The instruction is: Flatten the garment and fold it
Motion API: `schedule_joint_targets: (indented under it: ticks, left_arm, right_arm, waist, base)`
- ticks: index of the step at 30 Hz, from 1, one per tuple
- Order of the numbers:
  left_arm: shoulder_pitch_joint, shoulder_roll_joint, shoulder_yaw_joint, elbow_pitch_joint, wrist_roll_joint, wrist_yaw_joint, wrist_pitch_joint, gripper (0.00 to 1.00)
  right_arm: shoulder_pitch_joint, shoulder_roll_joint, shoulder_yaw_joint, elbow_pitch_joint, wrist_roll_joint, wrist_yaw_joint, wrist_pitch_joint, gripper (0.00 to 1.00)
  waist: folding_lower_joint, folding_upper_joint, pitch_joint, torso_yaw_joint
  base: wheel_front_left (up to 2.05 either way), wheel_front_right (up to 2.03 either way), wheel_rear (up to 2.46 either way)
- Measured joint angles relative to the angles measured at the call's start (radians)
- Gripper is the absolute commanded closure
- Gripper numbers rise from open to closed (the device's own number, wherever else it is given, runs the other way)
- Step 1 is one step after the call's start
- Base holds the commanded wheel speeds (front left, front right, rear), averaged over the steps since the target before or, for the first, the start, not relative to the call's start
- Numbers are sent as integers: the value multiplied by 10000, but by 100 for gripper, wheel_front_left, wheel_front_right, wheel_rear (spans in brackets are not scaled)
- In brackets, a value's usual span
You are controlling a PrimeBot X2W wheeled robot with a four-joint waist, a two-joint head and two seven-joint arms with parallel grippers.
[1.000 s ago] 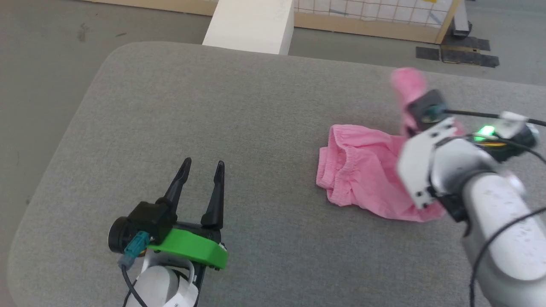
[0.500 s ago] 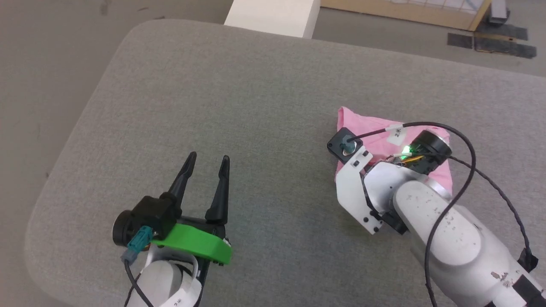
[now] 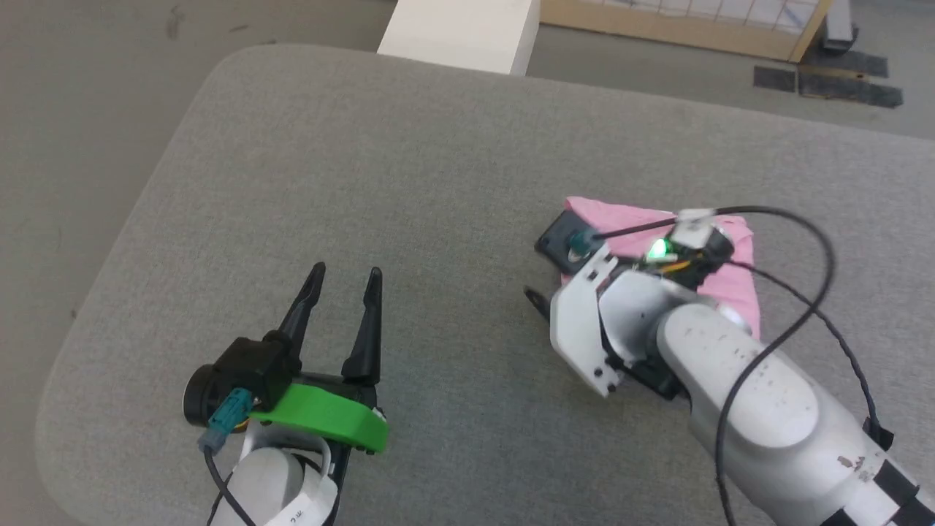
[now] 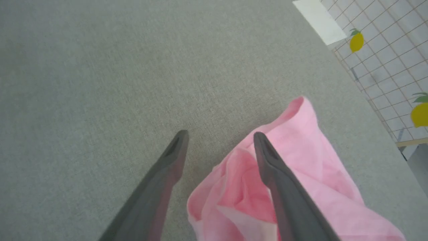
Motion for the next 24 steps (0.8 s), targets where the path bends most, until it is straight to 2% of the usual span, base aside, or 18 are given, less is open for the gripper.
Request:
schedule_joint_targets:
  ticks: [5, 7, 8, 14, 18, 24]
  left_arm:
    - [219, 0, 184, -2, 13, 0, 0, 0]
    - [307, -2, 234, -2, 15, 0, 0, 0]
    - [412, -4, 337, -4, 31, 0, 0, 0]
    - [533, -4, 527, -35, 90, 0, 0, 0]
    - [593, -6, 621, -52, 90, 0, 0, 0]
    - [686, -6, 734, -67, 88, 0, 0, 0]
  right_arm:
    - [450, 165, -1615, -1296, -119, 0, -1942, 0]
    - [1029, 349, -2510, -1720, -299, 0, -2638, 0]
    - [1934, 675, -3730, -2303, -700, 0, -3605, 0]
    - [3578, 1360, -5937, -3183, -980, 0, -5601, 0]
    - [4469, 1482, -6792, -3275, -1014, -2, -6566, 0]
    - [5543, 1524, -7298, -3168, -1290, -2, -7310, 0]
  waist:
    - [0, 0, -394, -273]
    - [0, 0, -538, -405]
    - [0, 0, -727, -613]
    - [0, 0, -1017, -1090]
    - [0, 0, -1163, -1395]
    - [0, 0, -1339, -1714]
  base:
    - [0, 0, 0]
    - [0, 0, 0]
    - [0, 0, 0]
    - [0, 0, 0]
    - [0, 0, 0]
    - [0, 0, 0]
